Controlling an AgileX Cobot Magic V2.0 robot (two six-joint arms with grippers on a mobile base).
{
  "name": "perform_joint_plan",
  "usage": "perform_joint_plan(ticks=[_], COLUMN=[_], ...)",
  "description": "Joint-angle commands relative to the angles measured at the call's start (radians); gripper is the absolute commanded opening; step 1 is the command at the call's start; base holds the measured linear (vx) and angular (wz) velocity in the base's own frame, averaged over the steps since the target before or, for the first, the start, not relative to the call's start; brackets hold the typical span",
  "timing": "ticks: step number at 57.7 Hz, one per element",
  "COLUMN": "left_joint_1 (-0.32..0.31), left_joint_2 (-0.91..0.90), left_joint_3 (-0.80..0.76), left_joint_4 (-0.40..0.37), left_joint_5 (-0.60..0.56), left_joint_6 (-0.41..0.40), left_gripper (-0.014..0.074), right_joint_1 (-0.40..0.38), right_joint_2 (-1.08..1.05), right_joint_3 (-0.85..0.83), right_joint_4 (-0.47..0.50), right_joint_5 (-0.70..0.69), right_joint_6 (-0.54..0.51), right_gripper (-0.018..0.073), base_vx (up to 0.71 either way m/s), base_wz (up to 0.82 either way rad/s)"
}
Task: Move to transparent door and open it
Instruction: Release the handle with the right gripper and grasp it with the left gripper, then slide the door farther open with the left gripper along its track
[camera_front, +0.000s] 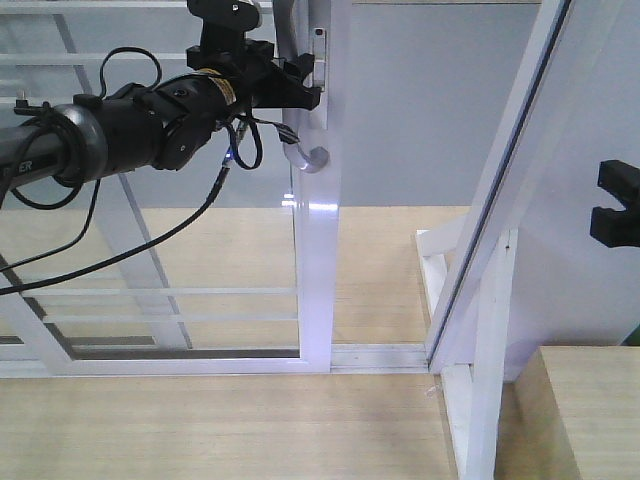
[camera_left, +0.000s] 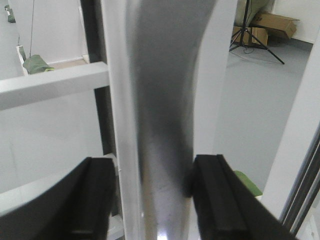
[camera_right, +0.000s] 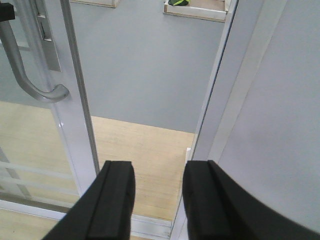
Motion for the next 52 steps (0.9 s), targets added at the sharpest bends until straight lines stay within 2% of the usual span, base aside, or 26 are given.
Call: perform_joint_plan(ticks=[1, 10, 18, 42, 52], left_joint_1=[0.008, 0.02, 0.02, 0.083, 0.109], left_joint_2=[-0.064, -0.065, -0.078, -0.128, -0.166], left_joint_3=[-0.036, -0.036, -0.036, -0.036, -0.036], left_joint_4=[-0.019, -0.023, -0.074, -0.071, -0.07], left_joint_5=[-0.061, -0.016, 0.069, 0.229, 0.238], left_joint_6=[-0.005, -0.009, -0.006, -0.006, -0.004], left_gripper=[0.0386, 0.0363, 0.0363, 0.0363, 0.0363], right_joint_1=[-0.007, -0.007, -0.007, -0.007, -0.007], right_joint_2=[-0.004, -0.004, -0.004, -0.004, -0.004], right_joint_3=[-0.028, -0.028, -0.028, -0.028, -0.028], right_joint_4=[-0.002, -0.002, -0.002, -0.002, -0.002], right_joint_5=[-0.075, -0.075, -0.073, -0.071, -0.071], right_joint_6=[-0.004, -0.004, -0.004, -0.004, -0.004], right_gripper=[0.0328, 0.0328, 0.0328, 0.0328, 0.0328], base_vx=[0.0, 0.0, 0.0, 0.0, 0.0], base_wz=[0.0, 0.0, 0.0, 0.0, 0.0])
